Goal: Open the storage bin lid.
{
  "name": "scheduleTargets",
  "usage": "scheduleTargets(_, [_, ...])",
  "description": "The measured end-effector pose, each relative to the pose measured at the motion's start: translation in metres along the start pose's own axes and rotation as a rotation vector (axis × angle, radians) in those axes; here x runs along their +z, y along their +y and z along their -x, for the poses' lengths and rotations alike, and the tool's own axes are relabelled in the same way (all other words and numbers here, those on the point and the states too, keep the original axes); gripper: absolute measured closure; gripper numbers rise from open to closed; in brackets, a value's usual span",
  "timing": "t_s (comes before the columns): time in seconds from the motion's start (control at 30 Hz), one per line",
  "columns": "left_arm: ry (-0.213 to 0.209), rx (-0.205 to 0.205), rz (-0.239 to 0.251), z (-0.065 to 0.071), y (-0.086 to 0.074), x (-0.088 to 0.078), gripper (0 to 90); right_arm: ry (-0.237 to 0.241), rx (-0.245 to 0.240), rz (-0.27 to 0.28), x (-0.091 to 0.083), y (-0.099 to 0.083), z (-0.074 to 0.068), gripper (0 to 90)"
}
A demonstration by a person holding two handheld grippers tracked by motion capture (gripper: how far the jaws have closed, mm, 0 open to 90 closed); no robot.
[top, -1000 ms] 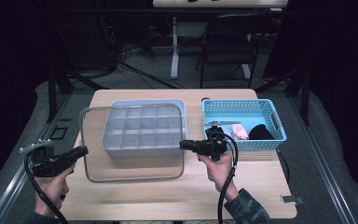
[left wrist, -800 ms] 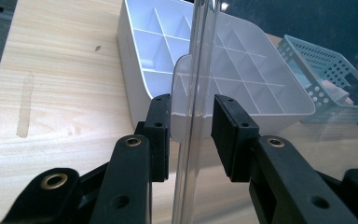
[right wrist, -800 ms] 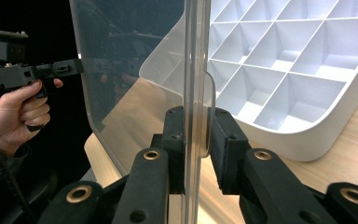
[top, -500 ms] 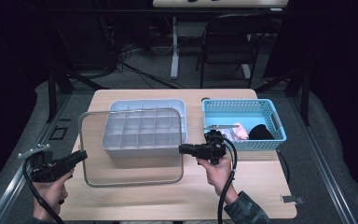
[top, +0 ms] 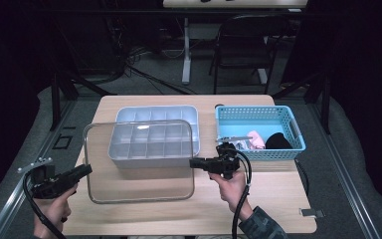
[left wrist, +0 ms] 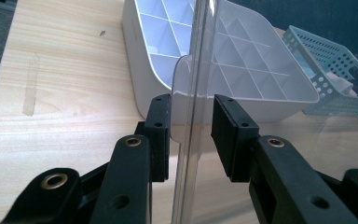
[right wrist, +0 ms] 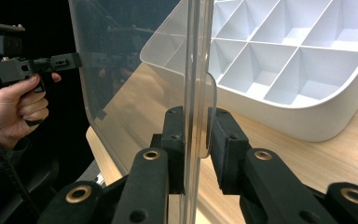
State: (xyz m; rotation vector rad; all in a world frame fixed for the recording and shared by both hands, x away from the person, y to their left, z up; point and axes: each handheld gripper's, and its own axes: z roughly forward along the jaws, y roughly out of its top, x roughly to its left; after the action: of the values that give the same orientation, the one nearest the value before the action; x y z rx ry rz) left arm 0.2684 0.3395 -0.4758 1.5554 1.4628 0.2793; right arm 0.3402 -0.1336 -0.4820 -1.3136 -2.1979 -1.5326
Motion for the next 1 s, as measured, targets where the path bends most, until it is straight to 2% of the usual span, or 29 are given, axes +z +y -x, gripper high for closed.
scheduleTargets(0.3, [0.004, -0.005, -0.014, -0.002, -0.009, -0.001, 68.4, 0.000, 0.006, -0.015, 0.004, -0.011, 0.001, 76.6])
scheduleTargets(0.47, [0.013, -0.020, -0.029, -0.005, -0.017, 0.000, 68.4, -0.001, 0.015, -0.036, 0.007, -0.016, 0.002, 76.5])
scheduleTargets(1.0, [0.004, -0.030, -0.049, -0.011, -0.028, -0.003, 69.3, -0.001, 0.027, -0.074, 0.013, -0.028, 0.003, 76.1])
